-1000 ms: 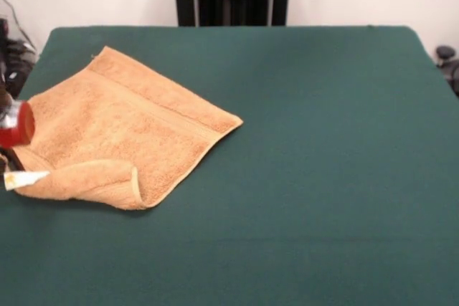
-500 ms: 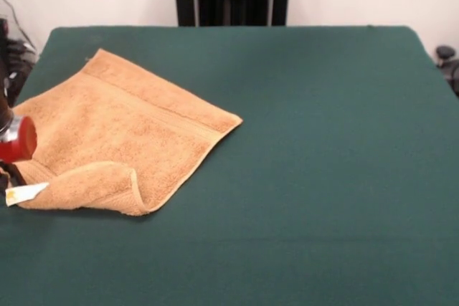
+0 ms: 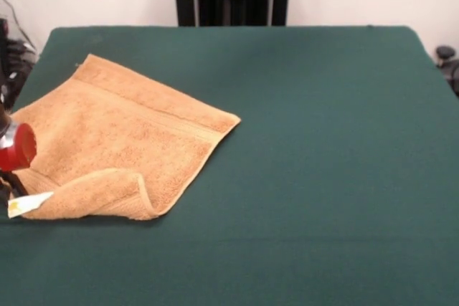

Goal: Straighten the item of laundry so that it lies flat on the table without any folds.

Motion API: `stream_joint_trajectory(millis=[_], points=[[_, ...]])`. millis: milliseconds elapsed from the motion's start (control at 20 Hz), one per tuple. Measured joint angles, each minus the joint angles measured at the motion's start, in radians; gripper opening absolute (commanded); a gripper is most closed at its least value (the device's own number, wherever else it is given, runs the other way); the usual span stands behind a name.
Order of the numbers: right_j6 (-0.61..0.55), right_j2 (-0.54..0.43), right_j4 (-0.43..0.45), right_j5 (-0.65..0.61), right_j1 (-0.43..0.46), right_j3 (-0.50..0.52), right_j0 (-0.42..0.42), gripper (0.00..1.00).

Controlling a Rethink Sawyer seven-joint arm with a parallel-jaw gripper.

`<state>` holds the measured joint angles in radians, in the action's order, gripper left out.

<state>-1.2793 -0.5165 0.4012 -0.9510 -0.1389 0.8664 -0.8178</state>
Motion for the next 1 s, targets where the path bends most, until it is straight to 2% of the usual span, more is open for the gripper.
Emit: stream_joint_trajectory(millis=[400, 1000], points=[[0.0, -0.074, -0.038, 0.07, 0.036, 0.0, -0.017, 0.0], [0.0, -0.247, -0.112, 0.222, 0.134, 0.014, -0.056, 0.0]])
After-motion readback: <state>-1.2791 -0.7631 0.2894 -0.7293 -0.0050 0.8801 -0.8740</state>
